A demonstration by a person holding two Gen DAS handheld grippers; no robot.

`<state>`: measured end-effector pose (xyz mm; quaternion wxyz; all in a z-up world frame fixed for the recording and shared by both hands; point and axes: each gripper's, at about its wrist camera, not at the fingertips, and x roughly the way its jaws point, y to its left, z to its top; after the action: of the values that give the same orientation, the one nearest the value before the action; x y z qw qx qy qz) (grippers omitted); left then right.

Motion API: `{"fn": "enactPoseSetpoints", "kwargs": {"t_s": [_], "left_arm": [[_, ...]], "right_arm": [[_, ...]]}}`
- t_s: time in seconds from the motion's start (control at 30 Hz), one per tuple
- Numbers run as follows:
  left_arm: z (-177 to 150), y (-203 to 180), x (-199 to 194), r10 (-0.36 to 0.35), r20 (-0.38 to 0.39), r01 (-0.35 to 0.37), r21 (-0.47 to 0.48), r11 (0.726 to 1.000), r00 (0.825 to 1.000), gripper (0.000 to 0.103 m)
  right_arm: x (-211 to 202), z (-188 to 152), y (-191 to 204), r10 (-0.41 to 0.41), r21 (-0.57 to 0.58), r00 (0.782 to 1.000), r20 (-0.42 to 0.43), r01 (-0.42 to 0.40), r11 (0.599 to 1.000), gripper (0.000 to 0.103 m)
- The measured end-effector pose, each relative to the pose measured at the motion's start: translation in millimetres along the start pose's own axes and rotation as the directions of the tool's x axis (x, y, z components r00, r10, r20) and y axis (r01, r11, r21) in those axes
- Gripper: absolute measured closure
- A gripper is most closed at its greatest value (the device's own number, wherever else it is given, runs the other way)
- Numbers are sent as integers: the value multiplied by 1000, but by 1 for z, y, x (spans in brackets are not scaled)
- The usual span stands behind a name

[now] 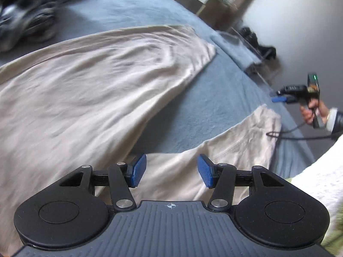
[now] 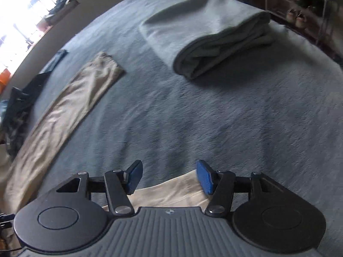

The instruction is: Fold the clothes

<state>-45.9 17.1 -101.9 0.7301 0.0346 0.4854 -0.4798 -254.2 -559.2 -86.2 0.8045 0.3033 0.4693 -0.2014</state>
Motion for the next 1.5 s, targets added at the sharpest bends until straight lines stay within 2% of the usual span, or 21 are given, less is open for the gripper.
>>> {"fn": "enactPoseSetpoints", "kwargs": {"t_s": [0.1,0.2,0.3,0.33,0.4,0.43,0.57,0.73,0.83,0.9,0.97,1.03,1.1,1.13,1.17,1.27,1.3,1.33,1.37,1.4,1.5], "left_arm": [[-3,-14,30,16,-26,-13,98,995,1000,50],[-9,-25,52,42,-53,-32,180,983,998,50],[-14,-33,60,75,-38,-63,246,967,996,50],[-14,-34,61,79,-32,-68,247,967,996,50],[-13,-35,64,82,-22,-74,241,968,996,50],[-12,-35,65,80,-19,-73,232,970,997,50],[-9,-33,64,76,-14,-71,217,974,997,49],[-10,-34,69,86,-5,-83,205,975,996,49],[-10,-36,68,96,-3,-94,206,974,995,49],[-11,-37,68,103,-2,-100,200,975,995,49],[-11,-38,68,108,0,-106,197,975,994,49],[-12,-38,69,112,0,-110,200,974,994,49],[-11,-38,69,113,0,-110,201,973,994,49],[-11,-38,70,113,0,-110,201,973,994,49],[-11,-38,70,113,0,-110,201,973,994,49],[-11,-37,70,111,2,-109,193,975,994,49],[-11,-37,70,111,1,-109,194,975,994,49],[-10,-37,70,112,1,-110,194,975,994,49],[-10,-37,70,113,1,-110,194,975,994,49],[-10,-38,69,113,1,-111,194,975,994,49],[-11,-39,69,121,7,-120,185,975,993,49]], "right_arm": [[21,3,-10,-62,17,998,-6,62,998,45],[34,-4,-18,-50,41,998,-43,52,998,45],[33,-14,-16,-43,20,998,-50,44,999,45],[33,-16,-14,-49,5,998,-48,49,999,48],[32,-19,-9,-74,-26,996,-40,73,997,68],[30,-20,-7,-87,-43,996,-30,85,995,88],[14,-20,2,-97,-51,993,67,100,994,94],[27,-13,6,-99,-15,992,74,100,995,94],[27,-11,3,-76,74,990,121,67,995,92],[21,-12,-4,-57,150,984,170,31,988,85],[9,-18,-18,-70,238,980,189,23,971,61],[-4,-28,-34,-82,334,976,200,11,943,51],[-15,-42,-51,-60,417,978,199,-29,908,45],[-19,-50,-58,-44,452,980,195,-50,891,35],[-19,-58,-62,-18,472,983,181,-71,879,30],[-12,-78,-68,51,504,991,124,-107,857,31],[-6,-82,-64,64,496,994,94,-102,862,34],[0,-83,-57,66,471,996,54,-84,878,58],[5,-82,-49,71,445,997,21,-73,893,93],[7,-80,-38,87,421,996,12,-84,903,98],[2,-62,10,186,338,982,44,-190,922,98]]}}
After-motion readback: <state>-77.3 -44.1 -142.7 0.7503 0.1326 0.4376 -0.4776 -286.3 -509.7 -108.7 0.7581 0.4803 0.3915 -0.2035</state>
